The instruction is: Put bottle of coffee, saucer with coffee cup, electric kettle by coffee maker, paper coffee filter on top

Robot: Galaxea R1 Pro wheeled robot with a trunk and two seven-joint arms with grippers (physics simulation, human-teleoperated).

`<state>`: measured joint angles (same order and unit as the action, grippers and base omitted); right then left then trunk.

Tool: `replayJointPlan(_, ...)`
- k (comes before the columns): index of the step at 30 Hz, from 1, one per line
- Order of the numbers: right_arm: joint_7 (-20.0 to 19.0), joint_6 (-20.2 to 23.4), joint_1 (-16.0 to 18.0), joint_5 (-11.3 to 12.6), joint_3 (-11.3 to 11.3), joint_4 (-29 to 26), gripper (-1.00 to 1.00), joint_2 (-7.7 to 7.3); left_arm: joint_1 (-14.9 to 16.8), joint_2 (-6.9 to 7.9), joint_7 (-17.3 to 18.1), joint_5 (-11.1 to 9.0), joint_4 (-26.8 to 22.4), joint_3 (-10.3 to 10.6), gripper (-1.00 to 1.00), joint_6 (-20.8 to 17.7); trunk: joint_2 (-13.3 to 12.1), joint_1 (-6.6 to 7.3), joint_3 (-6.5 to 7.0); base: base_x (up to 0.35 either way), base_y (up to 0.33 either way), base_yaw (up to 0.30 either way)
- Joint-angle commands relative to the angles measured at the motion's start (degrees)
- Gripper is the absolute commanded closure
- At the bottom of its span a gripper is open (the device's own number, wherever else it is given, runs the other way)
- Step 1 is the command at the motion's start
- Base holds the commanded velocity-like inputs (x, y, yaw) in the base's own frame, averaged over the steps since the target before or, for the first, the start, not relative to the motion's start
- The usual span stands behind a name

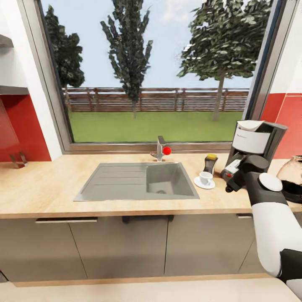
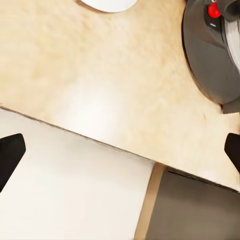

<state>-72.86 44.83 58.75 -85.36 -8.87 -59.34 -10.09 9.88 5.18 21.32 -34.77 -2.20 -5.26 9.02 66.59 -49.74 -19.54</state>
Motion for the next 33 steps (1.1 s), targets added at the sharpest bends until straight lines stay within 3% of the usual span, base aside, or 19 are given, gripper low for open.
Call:
replayJointPlan(1,-0.6,0.4,0.1,0.2,0.0,-0.4,-1.00,0.00,0.1,0.00,0.3,0.2,0.1,-0.5,-1.00,0.1,0.0,0.01,-0.07,-0.122,0.000,0.000)
replayJointPlan(2,-0.9,0.2,0.1,1.1,0.0,-0.9,-1.00,0.00,0.1,0.00,0.3,0.2,0.1,-0.5,-1.00,0.1,0.0,0.01,-0.07,-0.098,0.000,0.000)
replayJointPlan(6,-3.4,-3.6,0.0,9.6,-0.4,-4.3,-1.00,-0.12,0.1,0.00,0.3,0.2,0.1,-0.5,-1.00,0.1,0.0,0.01,-0.07,-0.046,0.000,0.000)
replayJointPlan(7,-4.1,-5.2,0.0,13.3,-1.3,-5.7,-1.00,-0.15,0.1,0.00,0.3,0.2,0.1,-0.5,-1.00,0.1,0.0,0.01,-0.07,-0.020,0.000,0.000)
replayJointPlan(10,-5.3,-7.0,-1.2,17.9,-3.6,-7.6,-1.00,-0.12,0.1,0.00,0.3,0.2,0.1,-0.5,-1.00,0.1,0.0,0.01,-0.07,-0.013,0.000,0.000)
replayJointPlan(13,-7.1,-7.8,-3.2,20.2,-5.1,-8.7,-1.00,-0.06,0.1,0.00,0.3,0.2,0.1,-0.5,-1.00,0.1,0.0,0.01,-0.07,-0.005,0.000,0.000)
replayJointPlan(15,-9.3,-8.9,-6.0,24.3,-6.2,-9.9,-1.00,0.03,0.1,0.00,0.3,0.2,0.1,-0.5,-1.00,0.1,0.0,0.01,-0.07,-0.002,0.000,0.000)
replayJointPlan(18,-11.2,-11.9,-11.3,39.9,-7.1,-10.8,-1.00,0.17,0.1,0.00,0.3,0.2,0.1,-0.5,-1.00,0.1,0.0,0.01,-0.07,0.000,0.000,0.000)
replayJointPlan(19,-11.3,-12.2,-12.2,42.5,-7.1,-10.9,-1.00,0.20,0.1,0.00,0.3,0.2,0.1,-0.5,-1.00,0.1,0.0,0.01,-0.07,0.000,0.000,0.000)
replayJointPlan(20,-11.2,-12.6,-13.9,46.8,-7.2,-11.0,-1.00,0.27,0.1,0.00,0.3,0.2,0.1,-0.5,-1.00,0.1,0.0,0.01,-0.07,0.000,0.000,0.000)
replayJointPlan(22,-11.2,-12.9,-16.1,50.9,-7.2,-11.2,-1.00,0.37,0.1,0.00,0.3,0.2,0.0,-0.5,-1.00,0.1,0.0,0.01,-0.07,0.000,0.000,0.000)
replayJointPlan(26,-11.3,-13.1,-20.6,55.5,-7.2,-11.4,-1.00,0.79,0.1,0.00,0.3,0.2,0.0,-0.5,-1.00,0.1,0.0,0.01,-0.07,0.000,0.000,0.000)
replayJointPlan(27,-11.3,-13.2,-24.2,57.0,-7.2,-11.3,-1.00,1.08,0.1,0.00,0.3,0.2,0.0,-0.5,-1.00,0.1,0.0,0.01,-0.07,0.000,0.000,0.000)
replayJointPlan(28,-11.2,-14.0,-28.6,57.4,-7.3,-11.0,-1.00,1.18,0.1,0.04,0.3,0.2,0.0,-0.5,-1.00,0.1,0.0,0.01,-0.07,0.000,0.000,0.000)
replayJointPlan(31,-11.2,-16.2,-32.1,57.4,-7.3,-10.8,-1.00,1.15,0.1,0.02,0.4,0.2,0.0,-0.5,-1.00,0.1,0.0,0.01,-0.07,0.000,0.000,0.000)
replayJointPlan(33,-11.1,-18.4,-37.4,57.4,-7.6,-9.4,-1.00,0.96,0.1,0.01,0.4,0.2,0.0,-0.5,-1.00,0.1,0.0,0.01,-0.07,0.000,0.000,0.000)
